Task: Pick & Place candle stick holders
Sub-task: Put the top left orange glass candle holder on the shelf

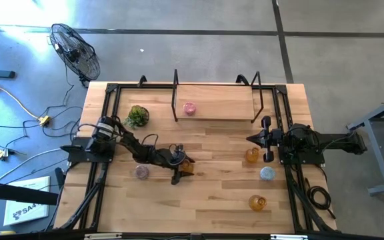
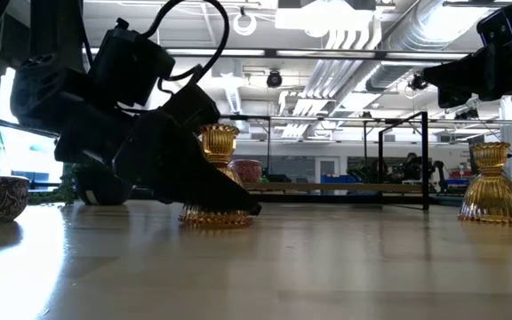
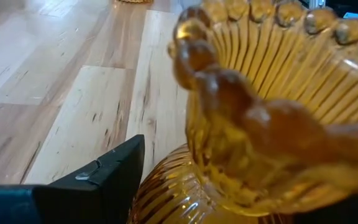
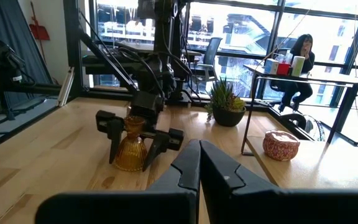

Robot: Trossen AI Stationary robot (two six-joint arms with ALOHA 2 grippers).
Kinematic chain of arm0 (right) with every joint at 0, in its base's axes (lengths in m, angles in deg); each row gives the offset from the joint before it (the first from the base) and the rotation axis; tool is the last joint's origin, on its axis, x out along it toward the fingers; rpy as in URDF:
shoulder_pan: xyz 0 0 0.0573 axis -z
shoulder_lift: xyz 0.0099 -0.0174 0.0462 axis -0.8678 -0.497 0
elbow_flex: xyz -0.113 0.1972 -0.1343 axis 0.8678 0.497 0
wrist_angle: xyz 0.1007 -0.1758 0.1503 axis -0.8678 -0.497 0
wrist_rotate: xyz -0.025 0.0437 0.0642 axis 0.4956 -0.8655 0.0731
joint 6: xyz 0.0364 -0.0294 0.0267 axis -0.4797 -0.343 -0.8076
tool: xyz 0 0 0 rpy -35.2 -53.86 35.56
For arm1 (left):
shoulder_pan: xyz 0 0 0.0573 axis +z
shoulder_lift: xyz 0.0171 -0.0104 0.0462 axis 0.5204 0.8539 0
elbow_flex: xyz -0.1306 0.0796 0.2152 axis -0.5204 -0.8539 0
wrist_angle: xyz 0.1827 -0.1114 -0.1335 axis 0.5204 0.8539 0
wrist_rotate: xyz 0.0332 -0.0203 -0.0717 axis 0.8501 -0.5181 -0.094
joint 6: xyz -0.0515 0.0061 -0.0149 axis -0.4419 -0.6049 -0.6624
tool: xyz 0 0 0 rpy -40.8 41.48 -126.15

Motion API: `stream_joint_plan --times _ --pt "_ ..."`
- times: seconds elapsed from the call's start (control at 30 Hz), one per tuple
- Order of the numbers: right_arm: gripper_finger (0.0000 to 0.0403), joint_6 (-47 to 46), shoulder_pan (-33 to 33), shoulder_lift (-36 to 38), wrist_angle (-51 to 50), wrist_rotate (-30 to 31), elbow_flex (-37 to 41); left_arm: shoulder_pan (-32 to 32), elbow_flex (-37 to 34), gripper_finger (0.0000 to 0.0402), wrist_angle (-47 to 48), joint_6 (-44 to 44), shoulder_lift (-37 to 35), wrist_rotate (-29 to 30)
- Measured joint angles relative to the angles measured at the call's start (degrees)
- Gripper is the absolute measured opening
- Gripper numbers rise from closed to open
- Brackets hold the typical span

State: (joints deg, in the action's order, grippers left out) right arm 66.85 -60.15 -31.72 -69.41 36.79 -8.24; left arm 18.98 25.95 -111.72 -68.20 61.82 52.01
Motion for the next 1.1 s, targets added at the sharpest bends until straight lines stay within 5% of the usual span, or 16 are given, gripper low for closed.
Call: stream_joint_plan --times 0.53,0.83,1.1 --pt "0.0000 -0.45 0.02 -0.02 2.18 -0.07 0.00 0.02 -0.04 0.0269 -0.85 3.98 0.04 -3.42" --pt "0.0000 -17.00 -0.11 0.00 14.00 -1.27 0.00 0.04 -0.04 0.0268 -1.07 4.48 0.04 -4.12" --pt "0.0000 -18.45 -0.09 0.00 16.88 -4.38 0.00 0.04 -0.02 0.0268 -1.12 4.48 0.02 -4.25"
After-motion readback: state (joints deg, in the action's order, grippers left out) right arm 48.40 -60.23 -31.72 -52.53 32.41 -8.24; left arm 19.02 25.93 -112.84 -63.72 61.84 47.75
